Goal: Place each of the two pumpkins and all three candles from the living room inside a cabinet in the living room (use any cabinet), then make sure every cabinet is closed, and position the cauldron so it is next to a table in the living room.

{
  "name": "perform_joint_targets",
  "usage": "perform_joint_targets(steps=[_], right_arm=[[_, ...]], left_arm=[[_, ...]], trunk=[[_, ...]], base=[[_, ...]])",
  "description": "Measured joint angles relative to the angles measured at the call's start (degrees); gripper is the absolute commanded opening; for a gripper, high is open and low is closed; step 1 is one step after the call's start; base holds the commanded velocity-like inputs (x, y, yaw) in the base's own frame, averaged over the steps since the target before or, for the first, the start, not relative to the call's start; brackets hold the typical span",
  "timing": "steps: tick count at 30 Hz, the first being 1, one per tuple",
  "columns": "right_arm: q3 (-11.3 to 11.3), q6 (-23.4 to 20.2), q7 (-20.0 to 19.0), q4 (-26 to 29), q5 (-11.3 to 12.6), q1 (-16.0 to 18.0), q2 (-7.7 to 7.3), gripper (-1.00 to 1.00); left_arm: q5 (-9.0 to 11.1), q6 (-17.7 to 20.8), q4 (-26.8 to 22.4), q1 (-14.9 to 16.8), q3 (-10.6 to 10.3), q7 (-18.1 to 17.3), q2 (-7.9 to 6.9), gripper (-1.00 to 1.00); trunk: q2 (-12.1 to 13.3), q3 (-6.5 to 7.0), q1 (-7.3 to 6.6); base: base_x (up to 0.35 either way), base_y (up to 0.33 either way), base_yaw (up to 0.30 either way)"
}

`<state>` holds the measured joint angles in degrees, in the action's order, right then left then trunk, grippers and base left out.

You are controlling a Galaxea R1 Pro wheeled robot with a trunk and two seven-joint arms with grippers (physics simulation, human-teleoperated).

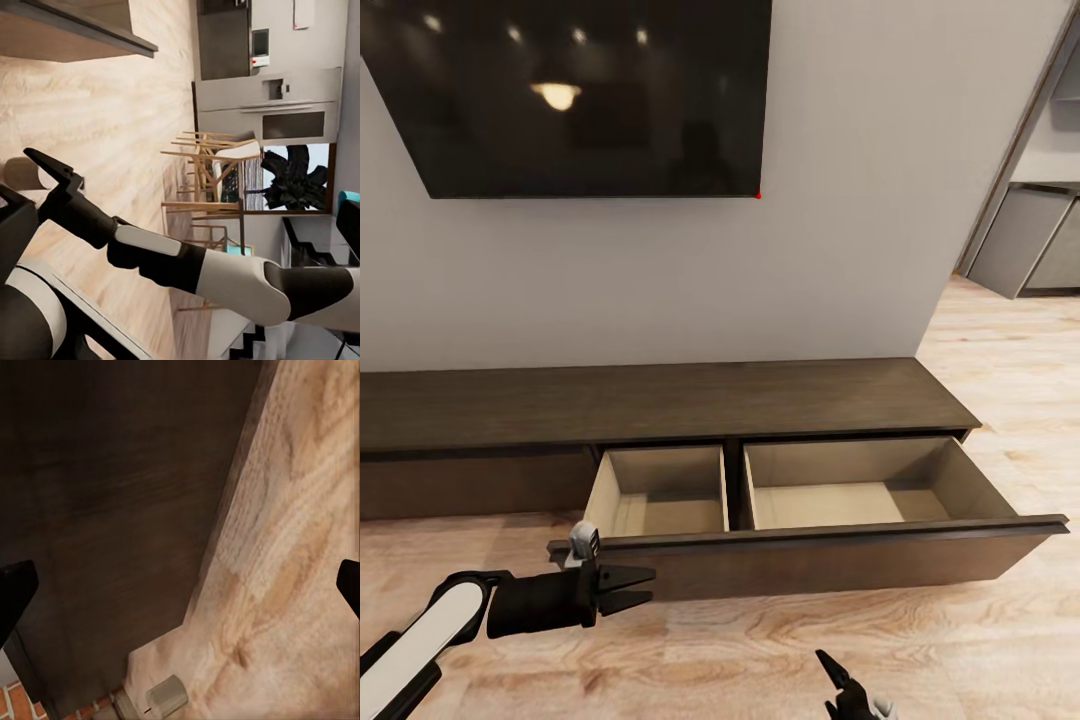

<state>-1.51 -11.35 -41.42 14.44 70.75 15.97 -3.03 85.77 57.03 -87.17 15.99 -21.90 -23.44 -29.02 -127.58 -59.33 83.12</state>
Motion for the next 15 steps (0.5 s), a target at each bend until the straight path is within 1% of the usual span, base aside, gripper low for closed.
perform_joint_targets(steps=[3,5,8,10,13,15], right_arm=[[0.0,-0.1,0.1,0.0,0.1,0.0,-0.14,1.0],[0.0,-0.2,0.1,0.0,0.1,0.0,-0.17,1.0],[-0.1,-0.2,0.8,0.0,0.1,0.0,-0.19,1.0],[-0.2,-0.2,1.8,0.1,0.0,0.0,-0.23,1.0],[-1.6,-0.4,3.4,0.2,-1.6,0.0,-0.4,1.0],[-2.6,-0.4,4.1,0.4,-3.5,0.0,-0.47,1.0]], left_arm=[[-0.7,0.0,0.0,0.0,-0.1,0.4,0.0,1.0],[-1.5,0.0,0.0,-0.1,0.0,2.0,0.01,1.0],[-1.8,-0.1,0.0,-0.1,0.0,4.4,0.05,1.0],[-1.9,-0.1,0.0,-0.1,0.0,5.0,0.05,1.0],[-1.9,-0.1,0.0,-0.1,0.0,5.5,0.06,1.0],[-1.9,-0.1,0.0,-0.1,0.0,5.6,0.06,1.0]], trunk=[[0.0,0.0,0.0],[0.0,0.0,0.0],[0.0,0.0,0.0],[0.0,0.0,0.0],[0.0,0.0,0.0],[0.0,0.0,0.01]], base=[[0.0,0.0,0.0],[0.0,0.0,0.0],[0.0,0.0,0.0],[0.0,0.0,0.0],[-0.006,-0.012,0.0],[-0.062,-0.127,0.0]])
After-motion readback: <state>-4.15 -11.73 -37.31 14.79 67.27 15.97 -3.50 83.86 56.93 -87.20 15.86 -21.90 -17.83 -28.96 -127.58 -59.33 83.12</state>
